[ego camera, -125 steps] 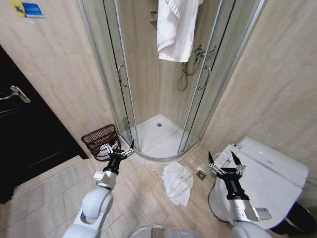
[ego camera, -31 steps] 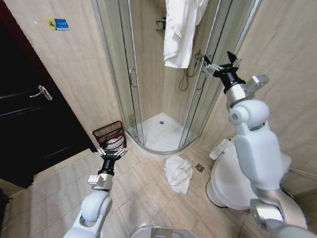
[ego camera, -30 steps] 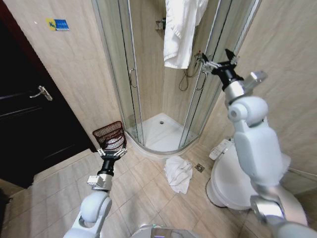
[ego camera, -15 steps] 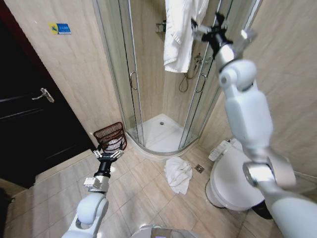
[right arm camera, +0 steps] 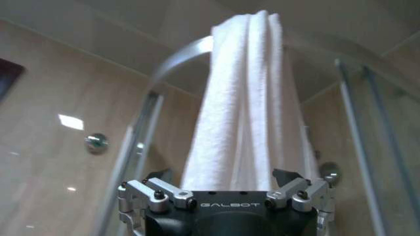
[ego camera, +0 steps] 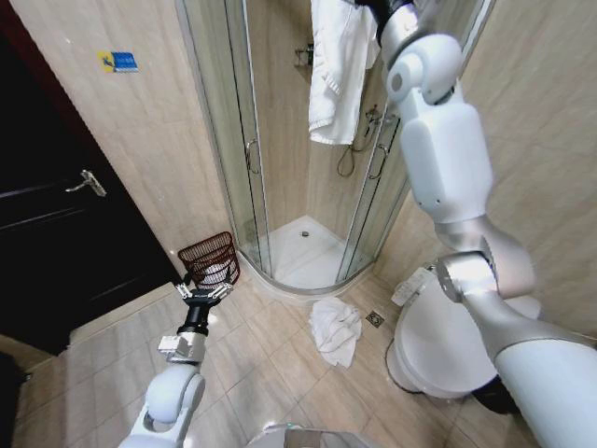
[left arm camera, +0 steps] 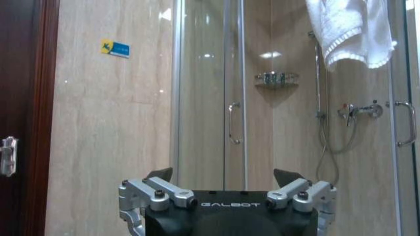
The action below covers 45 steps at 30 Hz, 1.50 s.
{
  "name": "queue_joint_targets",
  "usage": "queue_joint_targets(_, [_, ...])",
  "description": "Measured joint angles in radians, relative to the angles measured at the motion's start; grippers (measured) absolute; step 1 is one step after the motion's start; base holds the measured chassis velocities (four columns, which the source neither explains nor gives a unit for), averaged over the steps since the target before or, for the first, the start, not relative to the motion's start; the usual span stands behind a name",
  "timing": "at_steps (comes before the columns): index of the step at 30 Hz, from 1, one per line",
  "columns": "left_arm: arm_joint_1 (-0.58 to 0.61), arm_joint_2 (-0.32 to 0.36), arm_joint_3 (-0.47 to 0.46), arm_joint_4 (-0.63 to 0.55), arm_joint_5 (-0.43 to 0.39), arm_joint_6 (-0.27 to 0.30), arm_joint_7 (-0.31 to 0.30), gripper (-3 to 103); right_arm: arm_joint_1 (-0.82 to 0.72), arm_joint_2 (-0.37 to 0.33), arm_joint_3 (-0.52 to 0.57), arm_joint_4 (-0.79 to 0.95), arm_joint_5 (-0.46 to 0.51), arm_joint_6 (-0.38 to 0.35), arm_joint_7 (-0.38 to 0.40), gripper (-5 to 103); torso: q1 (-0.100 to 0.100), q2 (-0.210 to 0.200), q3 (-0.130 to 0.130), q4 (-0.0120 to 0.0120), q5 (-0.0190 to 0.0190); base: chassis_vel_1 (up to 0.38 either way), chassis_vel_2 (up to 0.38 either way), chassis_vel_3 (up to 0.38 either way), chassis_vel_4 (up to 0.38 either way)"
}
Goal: Discard the used towel into the hamper.
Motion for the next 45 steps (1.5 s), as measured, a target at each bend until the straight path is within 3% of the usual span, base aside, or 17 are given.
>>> queue_joint_targets(12, [0.003,-0.002,-0.005,0.014,0.000,-0.028,0.007,100,0.042,-0.001,-0.049,-0.062,0.041,-0.019,0.017,100,0.038,0.082,0.044,-0.0001,0.0003,0.000,0.000,0.000,0.000])
queue_joint_targets(23, [0.001,-0.014,0.011,0.006,0.004,-0.039,-0.004,100,0.094,0.051,-0.065,-0.192,0.056,-0.018,-0.007,101,0.041,0.089,0.048,-0.0001,0.0002,0.000,0.000,0.000,0.000])
queue_joint_targets(29, [0.005,-0.018,0.006,0.000,0.006,-0.047,-0.004,100,0.114,0.058,-0.058,-0.238,0.065,-0.009,-0.028,89,0.040,0.085,0.046,-0.0001,0.0003,0.000,0.000,0.000,0.000])
queue_joint_targets(32, [0.010,-0.024,0.002,0.000,0.010,-0.049,-0.004,100,0.118,0.059,-0.065,-0.249,0.076,-0.012,-0.037,78,0.038,0.083,0.045,-0.0001,0.0003,0.000,0.000,0.000,0.000])
queue_joint_targets(34, [0.011,-0.026,0.003,0.000,0.010,-0.049,-0.004,100,0.118,0.059,-0.067,-0.251,0.080,-0.014,-0.038,78,0.038,0.083,0.045,0.0000,0.0003,0.000,0.000,0.000,0.000])
queue_joint_targets(35, [0.013,-0.028,0.003,-0.001,0.012,-0.051,-0.004,100,0.118,0.060,-0.071,-0.261,0.090,-0.018,-0.043,70,0.038,0.082,0.044,0.0000,0.0003,0.000,0.000,0.000,0.000])
queue_joint_targets(39, [0.013,-0.030,0.004,-0.005,0.014,-0.052,-0.006,100,0.118,0.063,-0.073,-0.279,0.096,-0.019,-0.052,61,0.037,0.080,0.044,0.0000,0.0003,0.000,0.000,0.000,0.000])
queue_joint_targets(45, [0.004,-0.029,0.004,-0.007,0.006,-0.052,-0.059,100,0.118,0.064,-0.071,-0.291,0.096,-0.019,-0.058,46,0.036,0.078,0.043,0.0000,0.0003,0.000,0.000,0.000,0.000])
